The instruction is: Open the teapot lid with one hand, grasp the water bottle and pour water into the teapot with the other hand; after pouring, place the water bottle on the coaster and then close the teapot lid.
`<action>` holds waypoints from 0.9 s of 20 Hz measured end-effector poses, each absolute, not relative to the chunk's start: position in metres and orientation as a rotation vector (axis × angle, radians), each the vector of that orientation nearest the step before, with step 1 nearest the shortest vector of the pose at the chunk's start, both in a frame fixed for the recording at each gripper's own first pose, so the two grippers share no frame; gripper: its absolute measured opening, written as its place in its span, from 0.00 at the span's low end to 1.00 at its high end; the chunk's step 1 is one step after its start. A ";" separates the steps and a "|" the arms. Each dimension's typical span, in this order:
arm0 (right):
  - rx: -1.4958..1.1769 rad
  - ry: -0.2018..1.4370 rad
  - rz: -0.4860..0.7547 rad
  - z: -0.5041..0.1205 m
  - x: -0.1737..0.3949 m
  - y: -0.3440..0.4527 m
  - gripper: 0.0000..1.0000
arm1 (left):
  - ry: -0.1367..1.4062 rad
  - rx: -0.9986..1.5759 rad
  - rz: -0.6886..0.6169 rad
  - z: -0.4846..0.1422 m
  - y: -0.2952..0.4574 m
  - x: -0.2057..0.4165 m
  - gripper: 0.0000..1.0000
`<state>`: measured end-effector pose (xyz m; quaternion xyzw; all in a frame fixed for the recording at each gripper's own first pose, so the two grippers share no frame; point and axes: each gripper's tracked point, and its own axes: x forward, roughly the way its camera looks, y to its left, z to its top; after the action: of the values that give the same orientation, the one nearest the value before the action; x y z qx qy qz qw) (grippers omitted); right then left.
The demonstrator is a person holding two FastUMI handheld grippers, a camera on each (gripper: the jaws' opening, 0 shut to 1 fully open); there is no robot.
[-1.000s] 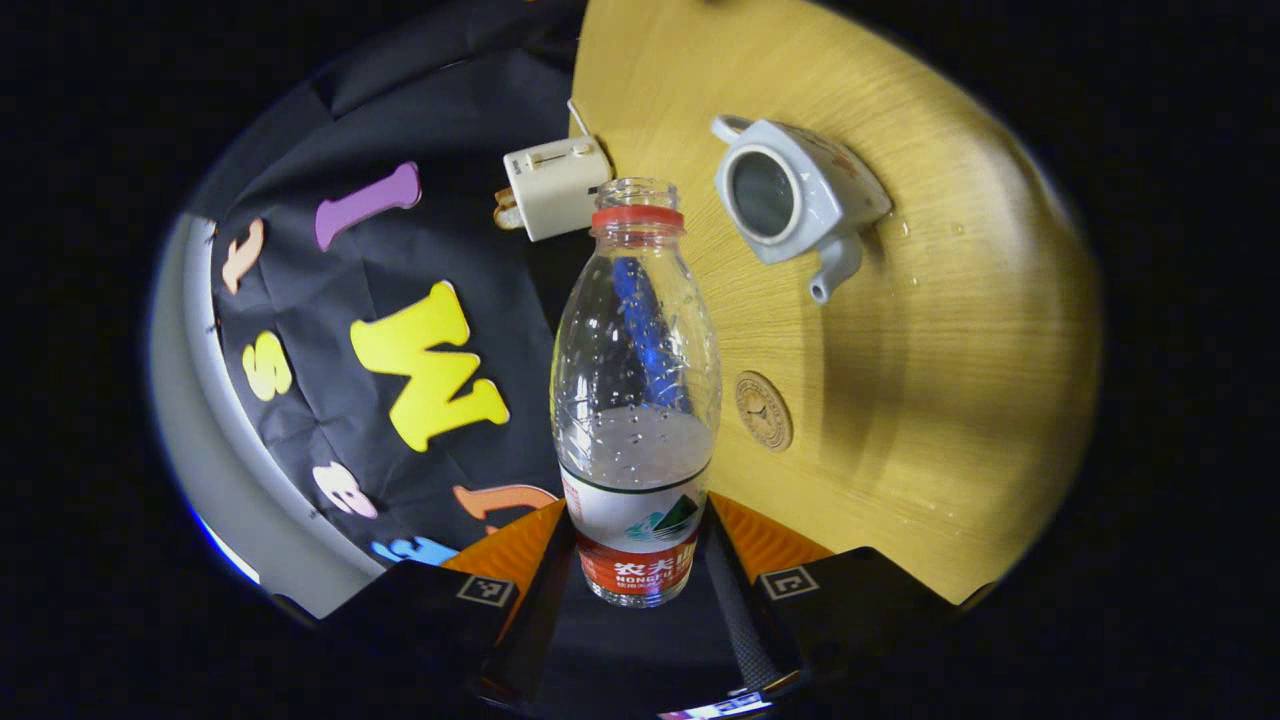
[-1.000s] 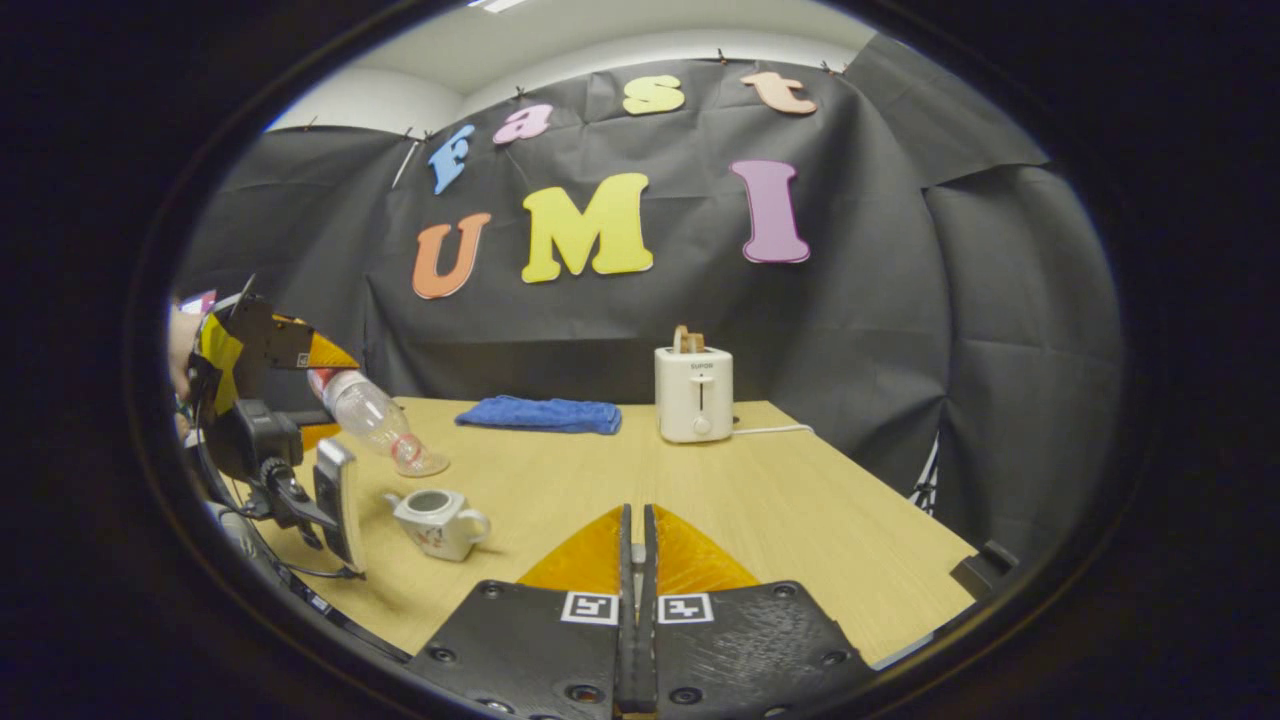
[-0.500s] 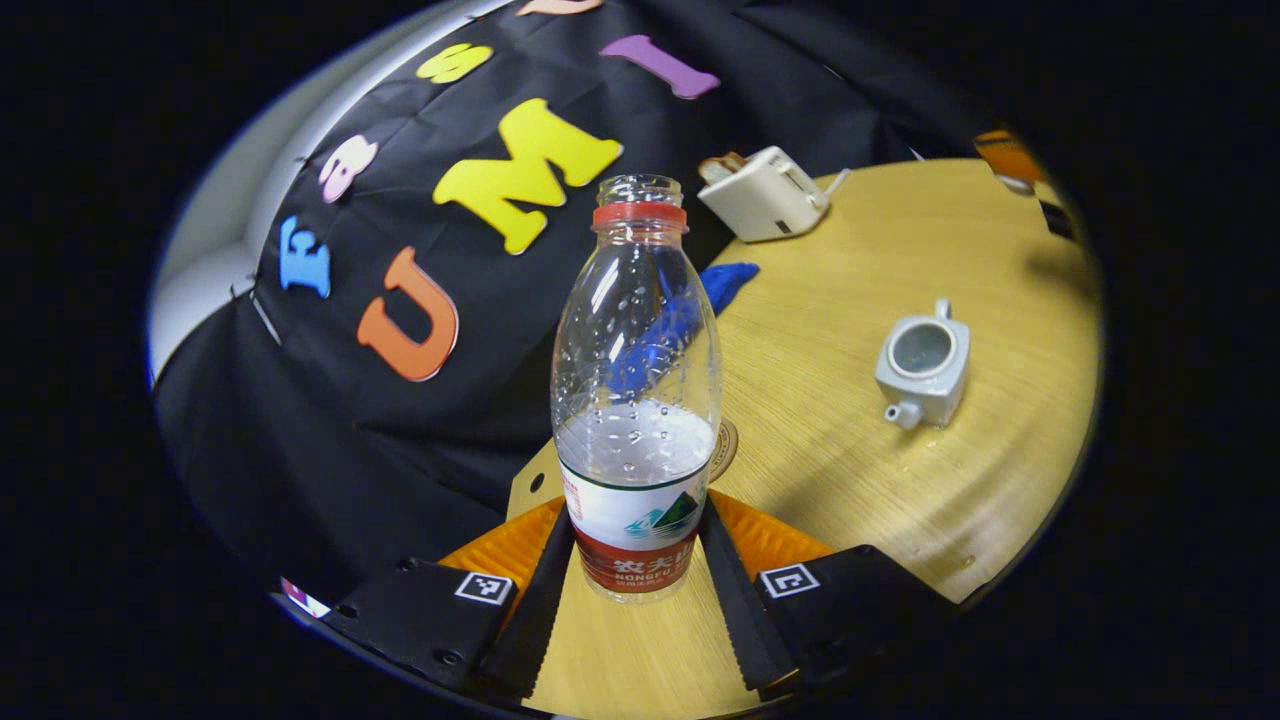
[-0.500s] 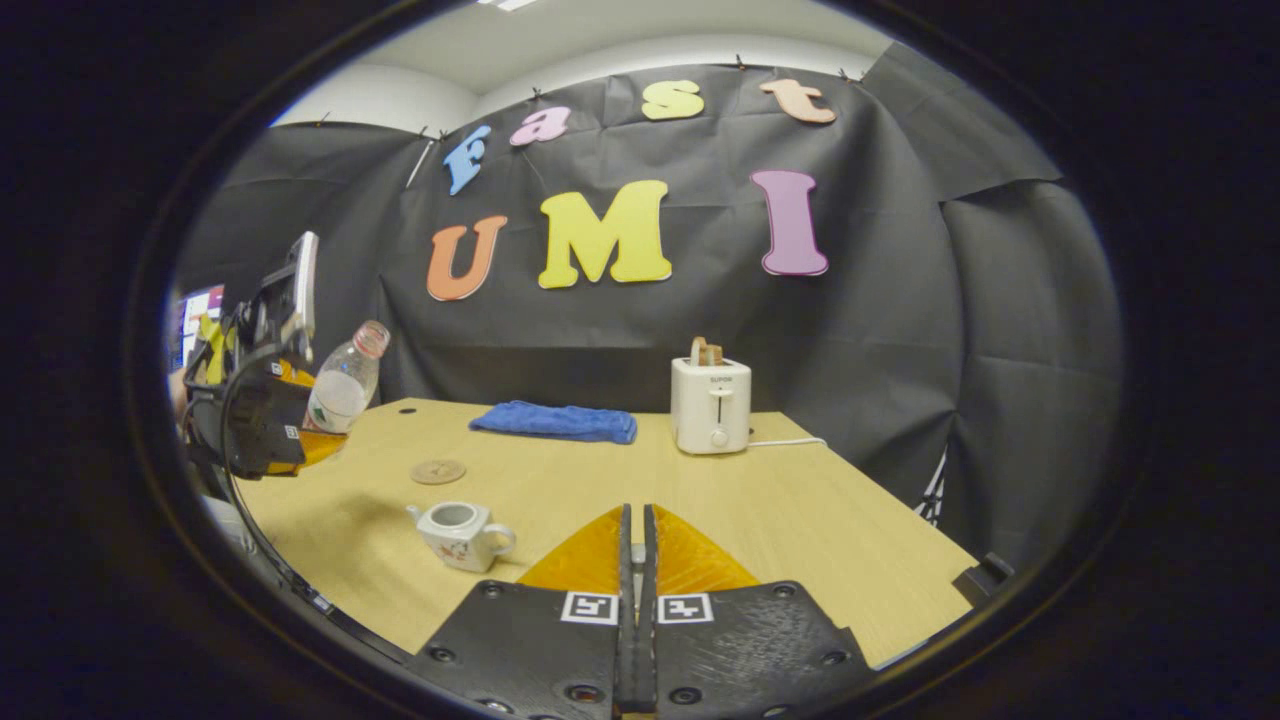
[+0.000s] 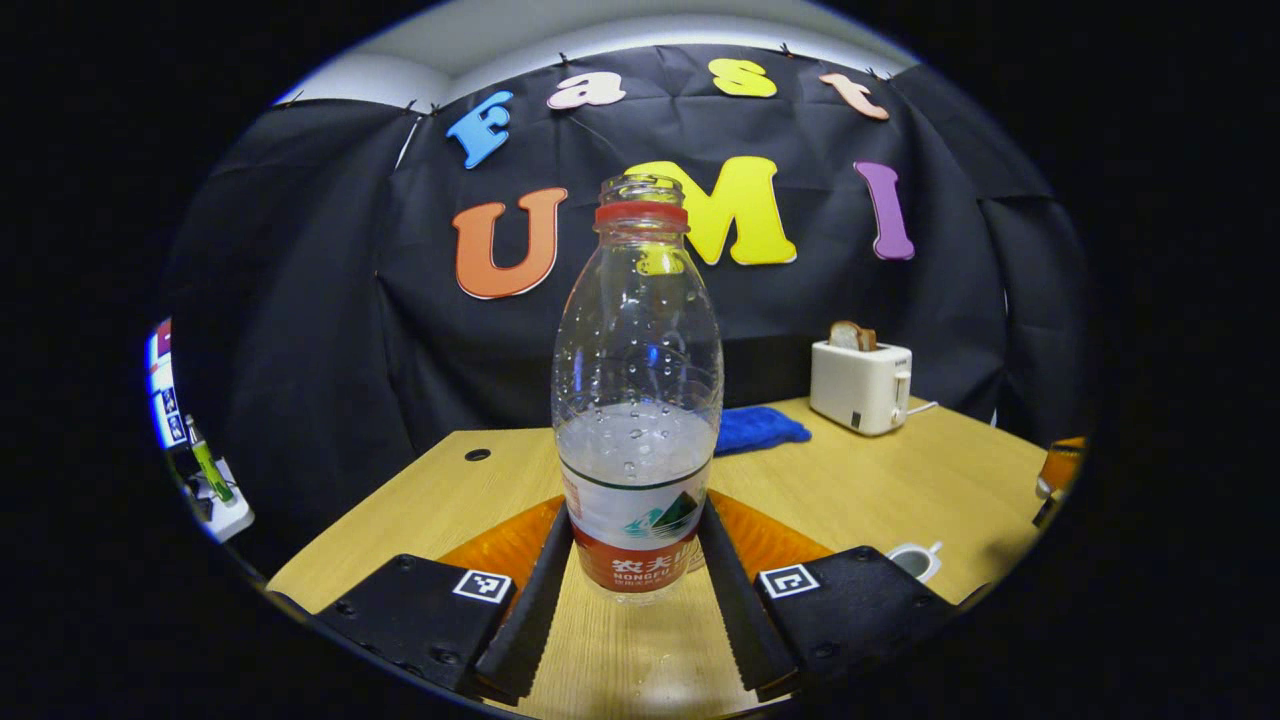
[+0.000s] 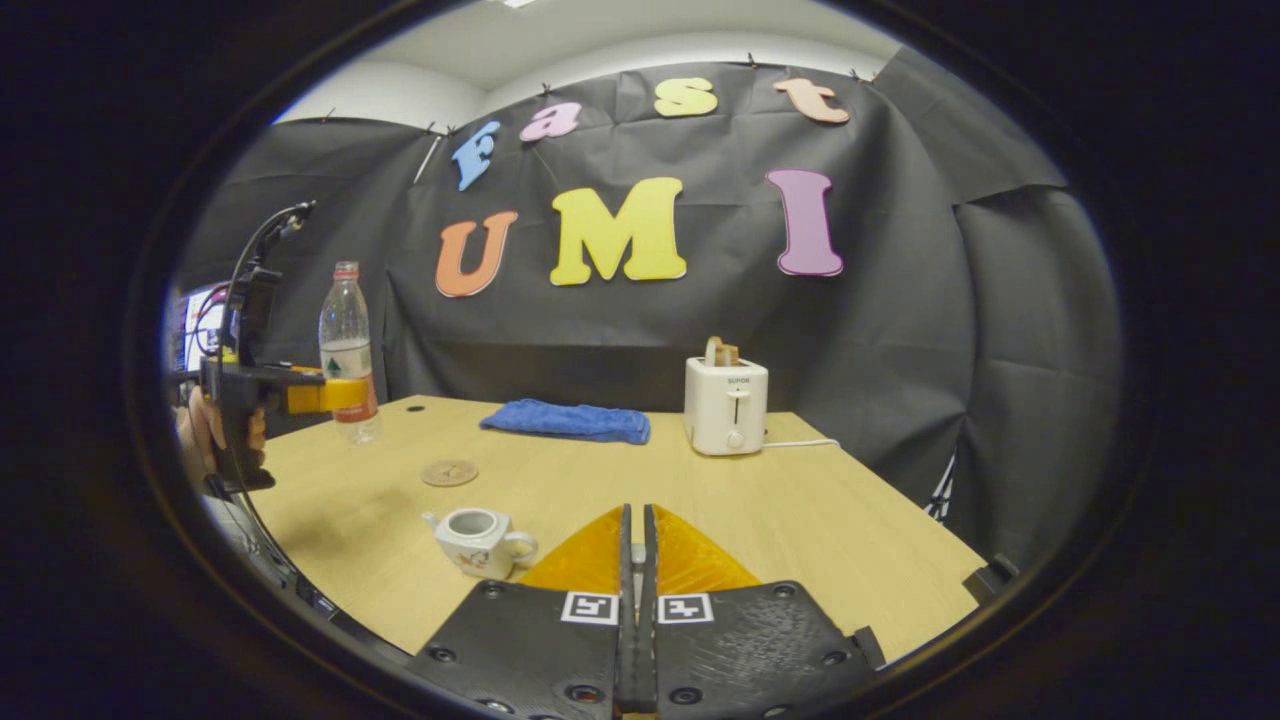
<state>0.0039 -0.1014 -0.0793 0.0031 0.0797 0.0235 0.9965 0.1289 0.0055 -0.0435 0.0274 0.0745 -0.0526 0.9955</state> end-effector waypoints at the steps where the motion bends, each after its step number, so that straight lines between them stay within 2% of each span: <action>1: 0.004 0.161 0.044 -0.079 0.004 -0.101 0.00 | 0.138 0.030 -0.115 -0.042 0.004 0.137 0.75; 5: -0.005 0.172 0.029 -0.082 0.010 -0.103 0.00 | 0.123 -0.021 -0.150 -0.053 -0.004 0.175 0.75; 10: -0.010 0.198 0.013 -0.093 0.022 -0.106 0.00 | 0.198 -0.073 -0.168 -0.092 -0.011 0.213 0.77; 18: -0.018 0.234 0.007 -0.107 0.030 -0.109 0.00 | 0.258 -0.039 -0.168 -0.134 -0.014 0.230 0.77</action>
<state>0.0296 -0.1086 -0.1073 -0.0092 0.1166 0.0035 0.9931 0.2305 -0.0144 -0.1339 -0.0197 0.1287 -0.0838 0.9879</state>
